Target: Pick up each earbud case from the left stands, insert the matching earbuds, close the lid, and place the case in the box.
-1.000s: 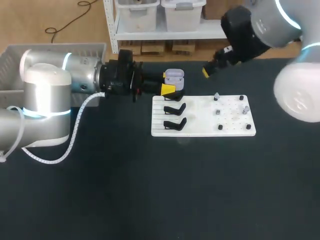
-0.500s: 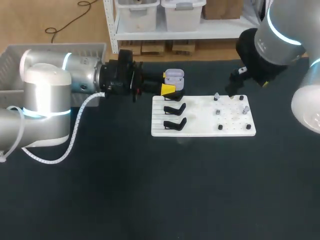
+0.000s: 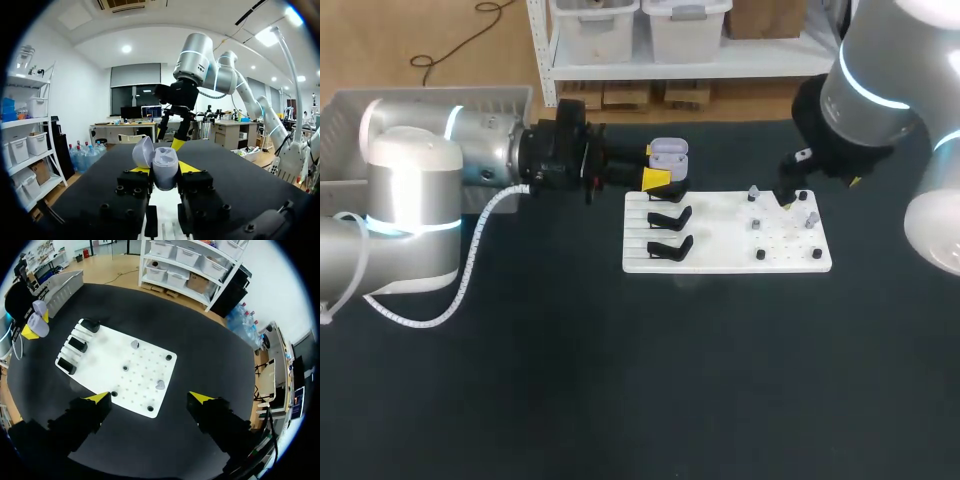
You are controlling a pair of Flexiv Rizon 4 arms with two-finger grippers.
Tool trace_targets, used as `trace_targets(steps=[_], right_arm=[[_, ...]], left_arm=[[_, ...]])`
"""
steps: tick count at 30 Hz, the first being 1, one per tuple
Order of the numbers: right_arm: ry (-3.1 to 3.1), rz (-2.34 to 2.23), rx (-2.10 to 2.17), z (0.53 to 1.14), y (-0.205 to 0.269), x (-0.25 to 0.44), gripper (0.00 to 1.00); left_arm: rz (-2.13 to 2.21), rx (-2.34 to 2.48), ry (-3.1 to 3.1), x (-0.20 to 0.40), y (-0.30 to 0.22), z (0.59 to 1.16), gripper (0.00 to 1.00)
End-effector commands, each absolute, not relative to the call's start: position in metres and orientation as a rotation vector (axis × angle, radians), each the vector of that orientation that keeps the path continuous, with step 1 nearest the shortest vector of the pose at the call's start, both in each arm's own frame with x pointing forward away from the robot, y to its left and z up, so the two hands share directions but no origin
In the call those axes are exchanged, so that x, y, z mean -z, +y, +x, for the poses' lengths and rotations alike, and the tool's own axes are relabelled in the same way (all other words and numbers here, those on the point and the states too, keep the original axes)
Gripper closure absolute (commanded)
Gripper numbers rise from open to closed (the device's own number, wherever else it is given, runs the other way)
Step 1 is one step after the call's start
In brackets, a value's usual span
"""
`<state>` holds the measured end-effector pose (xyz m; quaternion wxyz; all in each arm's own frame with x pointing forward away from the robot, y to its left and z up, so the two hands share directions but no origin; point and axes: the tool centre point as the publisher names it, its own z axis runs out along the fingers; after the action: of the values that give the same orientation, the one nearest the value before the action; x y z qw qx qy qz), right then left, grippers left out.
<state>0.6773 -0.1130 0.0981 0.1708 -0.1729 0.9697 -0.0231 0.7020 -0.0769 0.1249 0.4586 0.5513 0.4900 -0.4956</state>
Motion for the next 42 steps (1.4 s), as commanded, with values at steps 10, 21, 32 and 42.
trace_targets(steps=[10, 21, 32, 42], right_arm=[[2.751, -0.488, 0.070, 0.676, -0.113, -0.098, 0.00], [2.782, -0.475, 0.091, 0.691, -0.122, -0.088, 0.00], [2.891, -0.511, 0.117, 0.697, -0.135, -0.064, 0.00], [2.941, -0.542, 0.225, 0.694, -0.139, -0.040, 0.00]], left_arm=[[1.358, 1.220, 1.205, -0.124, -0.077, 0.702, 1.00], [1.358, 1.220, 1.205, -0.124, -0.077, 0.702, 1.00], [1.358, 1.220, 1.205, -0.124, -0.077, 0.702, 1.00], [1.358, 1.220, 1.205, -0.124, -0.077, 0.702, 1.00]])
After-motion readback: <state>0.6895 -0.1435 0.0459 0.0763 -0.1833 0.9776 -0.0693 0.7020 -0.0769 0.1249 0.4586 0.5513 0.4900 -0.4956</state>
